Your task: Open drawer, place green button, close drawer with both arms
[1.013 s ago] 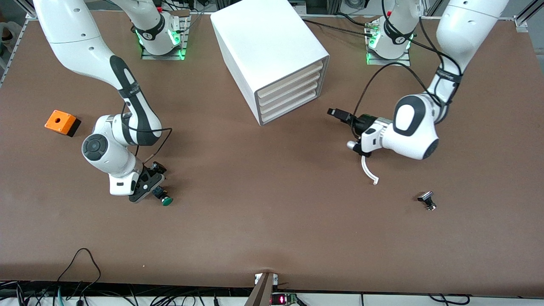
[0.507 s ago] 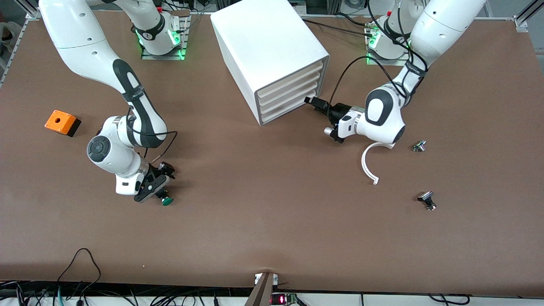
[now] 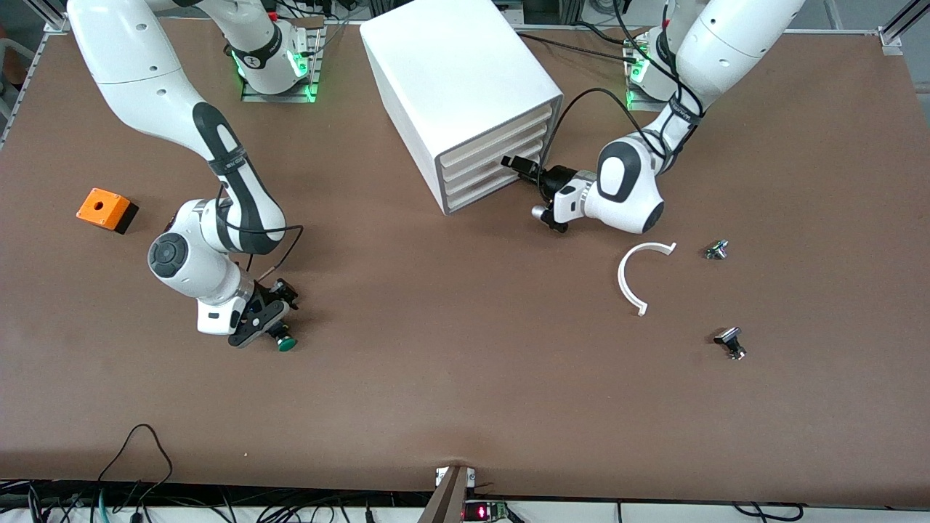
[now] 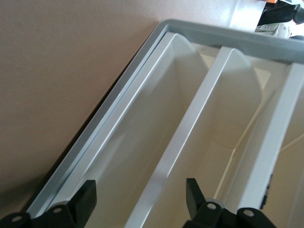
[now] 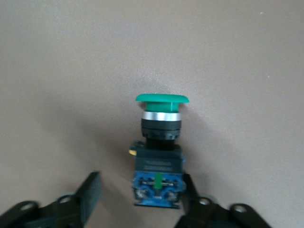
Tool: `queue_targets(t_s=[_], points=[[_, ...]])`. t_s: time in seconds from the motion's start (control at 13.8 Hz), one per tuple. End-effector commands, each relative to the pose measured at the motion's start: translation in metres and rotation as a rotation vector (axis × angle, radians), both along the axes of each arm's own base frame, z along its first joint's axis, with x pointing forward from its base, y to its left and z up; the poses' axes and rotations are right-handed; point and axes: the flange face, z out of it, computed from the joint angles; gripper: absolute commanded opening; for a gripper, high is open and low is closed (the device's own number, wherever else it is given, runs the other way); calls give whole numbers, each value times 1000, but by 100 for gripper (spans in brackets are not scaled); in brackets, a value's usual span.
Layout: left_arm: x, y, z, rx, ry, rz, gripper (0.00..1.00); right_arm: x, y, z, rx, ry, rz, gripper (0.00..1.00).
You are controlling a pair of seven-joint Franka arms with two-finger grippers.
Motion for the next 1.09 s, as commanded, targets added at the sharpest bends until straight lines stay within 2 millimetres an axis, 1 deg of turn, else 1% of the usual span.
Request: queue_targets(t_s=[0.0,0.14,0.22,0.29,0.36,0.43,0.51,0.58,0.72,0.8,0.94,1.01], points=[[-5,-4,-3,-12,-6,14,72,3,6,0,10,-10,18,39],[-6,-4,-2,-16,2,14,69,4,8,1,8,-14,25,28],[-6,-3,-3,-17,2,14,67,4,9,2,8,-15,25,25],[-8,-3,-4,-15,6,13,61,4,9,2,8,-15,26,25],[-8,-3,-4,-18,4,8,49,5,8,5,9,-20,25,25],[-10,-2,-5,-14,5,8,34,10,9,14,12,-36,25,25],[-10,-2,-5,-14,8,8,14,11,12,18,14,-32,33,25],[-11,-2,-5,-13,8,7,0,16,12,32,20,-29,35,25],[-9,0,-4,-6,11,11,0,29,18,57,36,-5,51,25],[-6,4,-4,-2,6,15,0,35,20,69,41,3,58,25],[6,18,-3,4,-2,49,0,46,24,95,49,15,71,25],[18,30,0,12,-20,78,0,49,25,106,52,34,79,24]])
